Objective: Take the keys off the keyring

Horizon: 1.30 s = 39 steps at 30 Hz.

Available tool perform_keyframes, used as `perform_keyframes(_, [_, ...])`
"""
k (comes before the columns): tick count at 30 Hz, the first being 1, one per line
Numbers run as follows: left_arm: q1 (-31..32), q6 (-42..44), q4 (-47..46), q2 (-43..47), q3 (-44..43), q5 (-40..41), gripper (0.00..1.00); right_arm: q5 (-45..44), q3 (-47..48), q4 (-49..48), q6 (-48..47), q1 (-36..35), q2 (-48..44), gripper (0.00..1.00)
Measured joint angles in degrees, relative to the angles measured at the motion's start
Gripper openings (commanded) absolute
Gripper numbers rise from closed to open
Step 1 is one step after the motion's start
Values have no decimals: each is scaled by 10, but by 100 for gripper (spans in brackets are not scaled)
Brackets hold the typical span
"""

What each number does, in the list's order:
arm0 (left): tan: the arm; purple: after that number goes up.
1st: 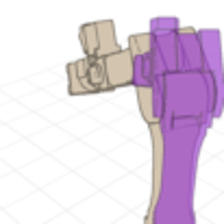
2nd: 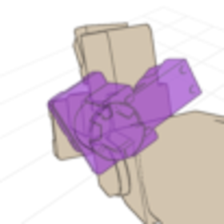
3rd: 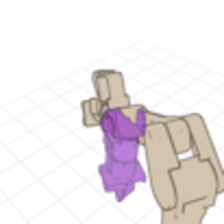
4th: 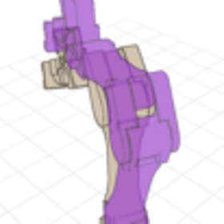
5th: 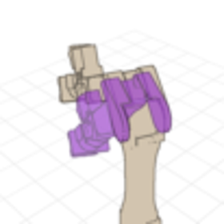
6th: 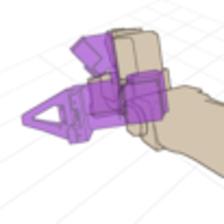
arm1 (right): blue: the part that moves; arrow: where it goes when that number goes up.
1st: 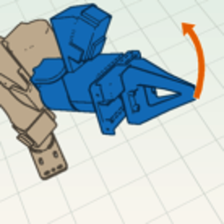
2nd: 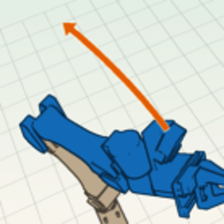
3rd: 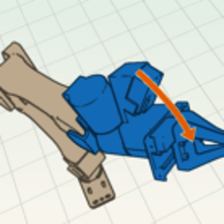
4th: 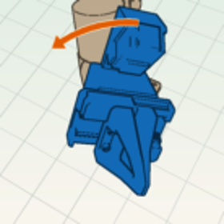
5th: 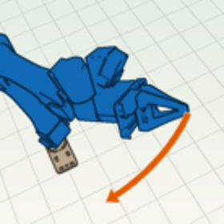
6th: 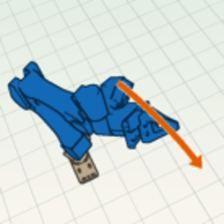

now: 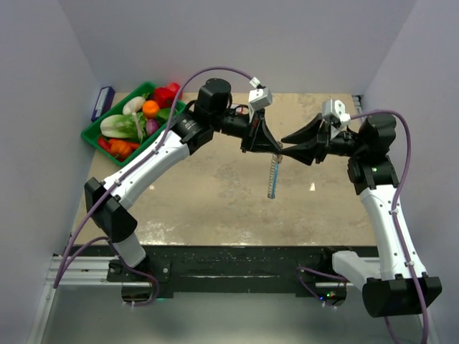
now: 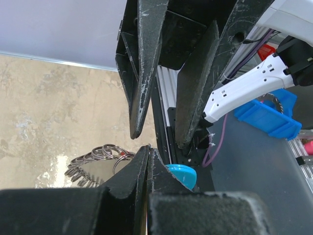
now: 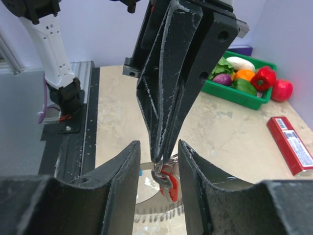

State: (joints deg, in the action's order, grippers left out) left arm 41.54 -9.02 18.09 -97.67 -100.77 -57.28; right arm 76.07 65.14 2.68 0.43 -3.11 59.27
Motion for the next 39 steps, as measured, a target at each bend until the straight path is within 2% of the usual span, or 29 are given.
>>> perform_keyframes(12, [2, 1, 4, 0, -5, -2, 0, -31, 0, 74, -75, -3, -1, 32])
perform_keyframes(22, [2, 2, 5, 0, -9, -2, 0, -31, 0, 116, -104, -3, -2, 30])
perform_keyframes(23, [2, 2, 5, 0, -10, -2, 0, -31, -1, 118, -105, -3, -2, 26])
perform_keyframes(30, [3, 2, 5, -1, -12, 0, 0, -27, -12, 111, -94, -3, -2, 15])
perform_keyframes(32, [3, 2, 5, -1, -12, 0, 0, -24, -16, 102, -85, -3, -2, 8])
perform_keyframes(34, [3, 2, 5, -1, -12, 0, 0, -18, -19, 92, -75, -5, -2, 7])
perform_keyframes(35, [3, 2, 5, -1, -13, -1, 0, -17, -19, 90, -71, -5, -2, 1])
perform_keyframes(39, [5, 2, 6, -2, -18, -4, 0, -14, -19, 79, -55, -6, -2, 0])
